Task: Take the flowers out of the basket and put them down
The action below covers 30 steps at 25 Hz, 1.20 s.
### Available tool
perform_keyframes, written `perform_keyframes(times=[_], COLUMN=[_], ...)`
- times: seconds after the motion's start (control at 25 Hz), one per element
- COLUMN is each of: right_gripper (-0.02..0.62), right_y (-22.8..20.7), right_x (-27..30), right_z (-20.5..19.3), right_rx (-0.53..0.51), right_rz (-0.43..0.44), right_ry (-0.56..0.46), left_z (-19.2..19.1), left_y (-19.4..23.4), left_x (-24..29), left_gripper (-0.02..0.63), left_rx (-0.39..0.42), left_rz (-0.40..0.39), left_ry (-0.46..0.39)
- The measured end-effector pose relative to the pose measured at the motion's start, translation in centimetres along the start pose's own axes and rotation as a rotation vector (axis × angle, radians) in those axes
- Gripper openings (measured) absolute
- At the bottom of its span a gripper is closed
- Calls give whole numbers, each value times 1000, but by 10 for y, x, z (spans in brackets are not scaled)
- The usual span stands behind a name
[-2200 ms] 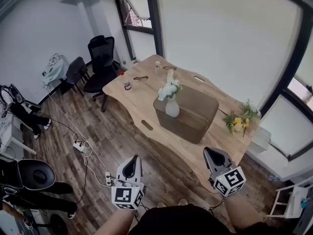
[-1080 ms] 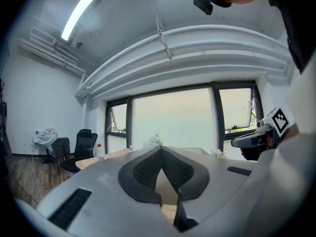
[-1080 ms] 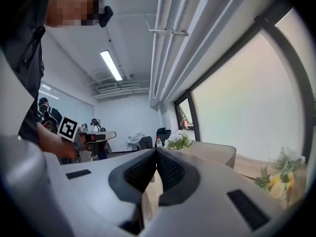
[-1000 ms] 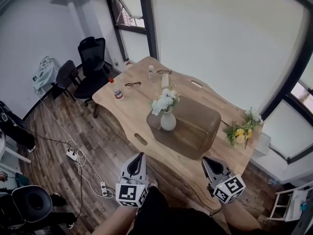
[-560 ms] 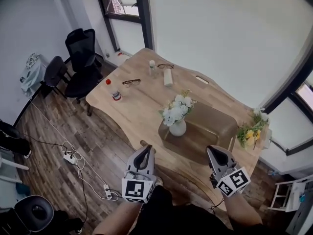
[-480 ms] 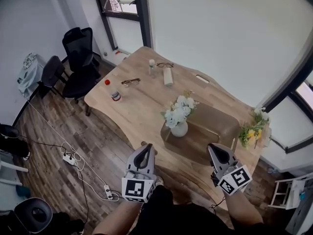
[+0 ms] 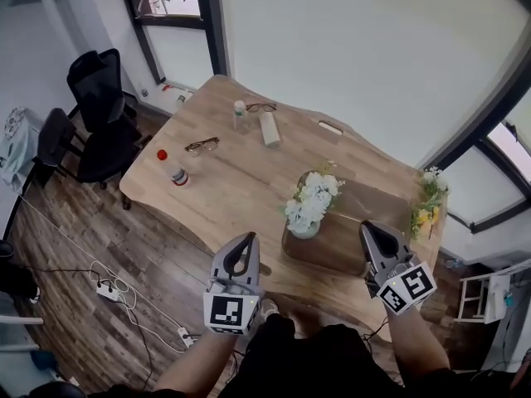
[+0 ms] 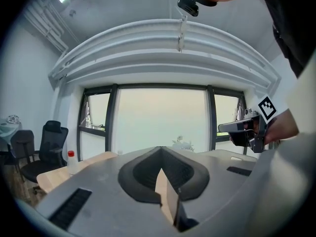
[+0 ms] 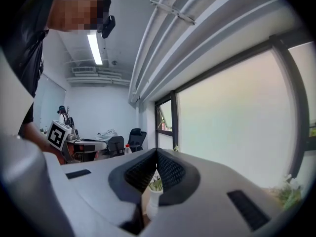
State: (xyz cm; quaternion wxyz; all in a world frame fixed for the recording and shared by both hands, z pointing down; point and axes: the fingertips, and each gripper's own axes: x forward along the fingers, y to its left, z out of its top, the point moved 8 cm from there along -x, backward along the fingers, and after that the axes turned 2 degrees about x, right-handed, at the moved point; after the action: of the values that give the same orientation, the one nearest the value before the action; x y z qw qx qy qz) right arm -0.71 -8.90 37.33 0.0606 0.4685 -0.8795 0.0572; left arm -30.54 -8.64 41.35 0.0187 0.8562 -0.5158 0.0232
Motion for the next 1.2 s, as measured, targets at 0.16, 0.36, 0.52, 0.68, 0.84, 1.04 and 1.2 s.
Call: perform_keyframes(times=[0.16, 0.36, 0.52, 0.68, 0.84, 1.04, 1.2], right_gripper=[23, 23, 23, 23, 23, 23, 24], right_y=[-1, -12, -19, -25, -37, -49, -57], right_x=[10, 21, 34, 44, 55, 71, 82], right_z=[10, 18, 14, -4, -28, -61, -80], right_rx=[-34, -56, -76, -72, -63, -44, -57], right_rz=[-22, -39, -17, 34, 92, 149, 204], right_ry=[-4, -13, -3, 18, 28, 72, 119], left_z=[6, 10, 14, 13, 11, 11, 10], left_y=[9, 13, 17, 18, 15, 10, 10], left_x=[19, 35, 44, 48, 50, 52, 53], left_gripper=[0, 0, 0, 0, 0, 0, 0], left_rx=[-7, -18, -21, -10, -6, 6, 21], left_rz=[-40, -51, -40, -6, 36, 68, 96], left_ry=[-30, -52, -56, -51, -29, -15, -3])
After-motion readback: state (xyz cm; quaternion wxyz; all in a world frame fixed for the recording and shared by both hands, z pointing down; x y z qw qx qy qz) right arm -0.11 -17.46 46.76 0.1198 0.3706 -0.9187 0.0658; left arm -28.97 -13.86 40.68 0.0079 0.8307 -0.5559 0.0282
